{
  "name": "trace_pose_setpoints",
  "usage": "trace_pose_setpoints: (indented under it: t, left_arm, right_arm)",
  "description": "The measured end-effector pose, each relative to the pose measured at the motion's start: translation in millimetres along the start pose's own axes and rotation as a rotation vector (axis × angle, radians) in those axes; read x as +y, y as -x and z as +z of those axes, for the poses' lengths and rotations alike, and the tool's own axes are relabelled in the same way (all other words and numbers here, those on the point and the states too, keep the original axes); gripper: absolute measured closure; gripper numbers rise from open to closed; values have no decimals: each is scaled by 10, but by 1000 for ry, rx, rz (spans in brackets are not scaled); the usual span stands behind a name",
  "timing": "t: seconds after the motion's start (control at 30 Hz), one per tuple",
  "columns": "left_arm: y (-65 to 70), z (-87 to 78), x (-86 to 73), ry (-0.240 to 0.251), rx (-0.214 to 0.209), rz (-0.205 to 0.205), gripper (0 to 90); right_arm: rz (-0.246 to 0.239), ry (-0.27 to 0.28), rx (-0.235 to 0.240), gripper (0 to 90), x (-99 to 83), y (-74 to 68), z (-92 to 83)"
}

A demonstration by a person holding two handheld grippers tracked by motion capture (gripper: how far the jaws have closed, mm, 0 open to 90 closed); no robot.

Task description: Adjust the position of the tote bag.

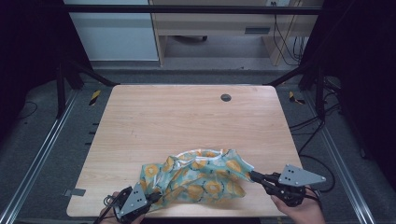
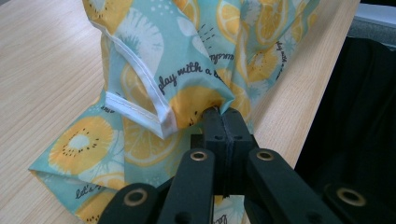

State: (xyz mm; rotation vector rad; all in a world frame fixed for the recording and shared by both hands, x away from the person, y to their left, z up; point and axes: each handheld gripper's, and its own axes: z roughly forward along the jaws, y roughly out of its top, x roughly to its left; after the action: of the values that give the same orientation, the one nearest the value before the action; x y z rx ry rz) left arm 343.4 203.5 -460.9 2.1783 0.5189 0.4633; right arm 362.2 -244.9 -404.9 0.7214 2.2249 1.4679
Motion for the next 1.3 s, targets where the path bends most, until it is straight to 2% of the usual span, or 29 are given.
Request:
trace_pose_setpoints:
  t: [0.6, 0.73, 0.87, 0.97, 1.0, 1.03, 1.13, 1.3]
  left_arm:
    - [-18, -14, 0, 13, 8, -18, 900]
    - [-28, -40, 6, 28, 23, -24, 900]
    - [-49, -124, 32, 73, 56, -35, 900]
    - [-80, -236, 65, 126, 83, -66, 900]
    - [-80, -236, 65, 126, 83, -66, 900]
    - [-106, -325, 104, 164, 107, -73, 900]
    - [-139, -444, 162, 214, 121, -98, 900]
    - [-131, -507, 216, 251, 130, -86, 900]
  right_arm:
    - [-10, 21, 5, 900, 128, 26, -11]
    - [-15, 37, 3, 900, 192, 37, -28]
    - [-25, 53, -4, 900, 274, 51, -61]
    - [-20, 81, -5, 900, 332, 53, -114]
    - [-20, 81, -5, 900, 332, 53, -114]
    - [-28, 93, -7, 900, 368, 33, -164]
    - [-35, 112, -10, 900, 394, 0, -236]
    - [-29, 146, -8, 900, 371, -37, -312]
